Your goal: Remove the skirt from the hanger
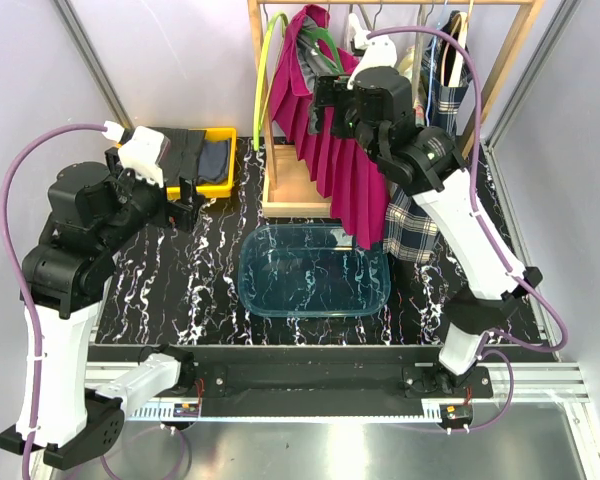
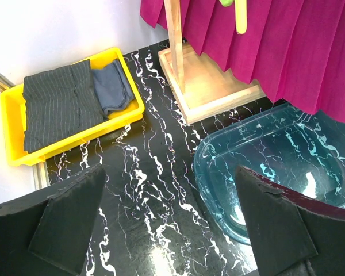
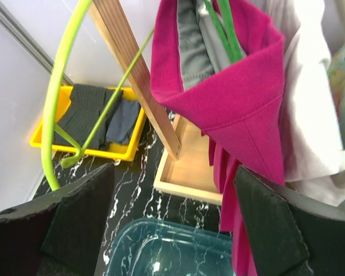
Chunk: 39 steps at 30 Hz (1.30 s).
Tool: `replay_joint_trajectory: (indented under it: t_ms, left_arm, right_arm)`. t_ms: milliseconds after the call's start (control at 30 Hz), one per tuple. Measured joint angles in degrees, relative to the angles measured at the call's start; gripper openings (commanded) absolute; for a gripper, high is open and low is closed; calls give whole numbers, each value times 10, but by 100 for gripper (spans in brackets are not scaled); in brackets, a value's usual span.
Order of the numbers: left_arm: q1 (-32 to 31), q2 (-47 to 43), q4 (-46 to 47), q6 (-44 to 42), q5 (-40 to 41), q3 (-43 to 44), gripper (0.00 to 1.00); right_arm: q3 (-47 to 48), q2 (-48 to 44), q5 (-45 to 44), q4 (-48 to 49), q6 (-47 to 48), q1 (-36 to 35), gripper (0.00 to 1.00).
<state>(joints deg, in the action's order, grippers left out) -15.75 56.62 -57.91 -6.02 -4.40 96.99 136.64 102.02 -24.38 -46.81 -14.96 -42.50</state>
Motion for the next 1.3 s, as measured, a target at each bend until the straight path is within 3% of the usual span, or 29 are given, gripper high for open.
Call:
replay_joint_trajectory:
  t_ms: [267, 433, 667, 1000, 1300]
  left_arm:
    - [0, -16, 13, 0, -7, -39, 99]
    - [0, -23, 21, -4, -10, -68, 99]
    - [0, -48, 51, -17, -10, -127, 99]
    - [0, -67, 90, -28, -3, -170, 99]
    - [0, -68, 107, -27, -1, -181, 99]
  right_arm:
    - [-74, -44, 17, 111, 74, 0, 84]
    - [-63, -31, 12, 206, 124, 0, 83]
    - [158, 127, 0, 253, 196, 7, 84]
    - [165, 187, 45, 252, 136, 129, 86]
    - [178, 204, 111, 255, 106, 129, 86]
